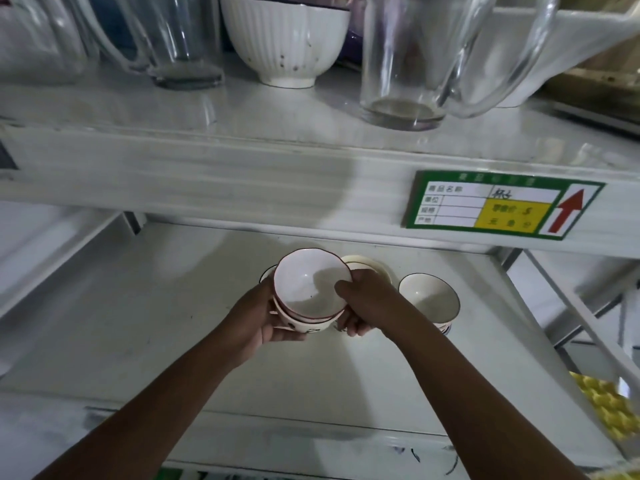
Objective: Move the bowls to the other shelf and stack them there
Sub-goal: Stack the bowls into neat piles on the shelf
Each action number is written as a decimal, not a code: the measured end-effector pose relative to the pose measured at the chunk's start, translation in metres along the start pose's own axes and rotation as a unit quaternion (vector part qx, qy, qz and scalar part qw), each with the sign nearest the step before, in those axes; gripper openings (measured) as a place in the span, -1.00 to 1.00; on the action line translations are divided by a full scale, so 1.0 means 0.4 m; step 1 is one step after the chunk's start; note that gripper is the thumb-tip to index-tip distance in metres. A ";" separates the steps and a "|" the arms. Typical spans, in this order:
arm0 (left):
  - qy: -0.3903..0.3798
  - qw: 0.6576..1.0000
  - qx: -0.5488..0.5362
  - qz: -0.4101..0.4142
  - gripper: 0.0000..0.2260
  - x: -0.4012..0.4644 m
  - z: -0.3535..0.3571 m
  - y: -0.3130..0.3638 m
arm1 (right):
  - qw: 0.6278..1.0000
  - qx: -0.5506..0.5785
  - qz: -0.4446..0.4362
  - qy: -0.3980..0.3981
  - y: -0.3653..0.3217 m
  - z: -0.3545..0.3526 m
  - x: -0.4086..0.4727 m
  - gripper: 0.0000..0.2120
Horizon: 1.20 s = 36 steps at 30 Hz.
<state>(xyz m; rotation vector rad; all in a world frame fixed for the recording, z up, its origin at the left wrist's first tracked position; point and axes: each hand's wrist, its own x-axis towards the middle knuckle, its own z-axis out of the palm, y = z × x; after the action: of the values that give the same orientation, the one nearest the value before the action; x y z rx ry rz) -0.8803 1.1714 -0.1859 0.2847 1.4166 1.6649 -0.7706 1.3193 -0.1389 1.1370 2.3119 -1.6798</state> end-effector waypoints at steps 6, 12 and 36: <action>-0.023 1.000 -0.001 0.003 -0.59 0.003 -0.002 0.015 | 0.997 -0.041 -0.057 0.025 -0.021 -0.015 -0.013 -0.76; -0.012 1.000 0.009 0.000 -0.65 0.009 0.001 0.040 | 0.996 0.033 -0.077 0.012 -0.026 -0.028 -0.008 -0.76; -0.013 0.999 -0.034 0.041 -0.77 0.067 -0.064 0.080 | 0.978 0.151 -0.046 0.137 0.041 -0.242 -0.022 -0.76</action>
<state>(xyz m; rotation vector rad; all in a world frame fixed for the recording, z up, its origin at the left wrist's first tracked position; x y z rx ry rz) -0.9277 1.1763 -0.1757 0.3280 1.3422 1.7652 -0.7204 1.3987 -0.1091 1.4189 2.3489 -2.0839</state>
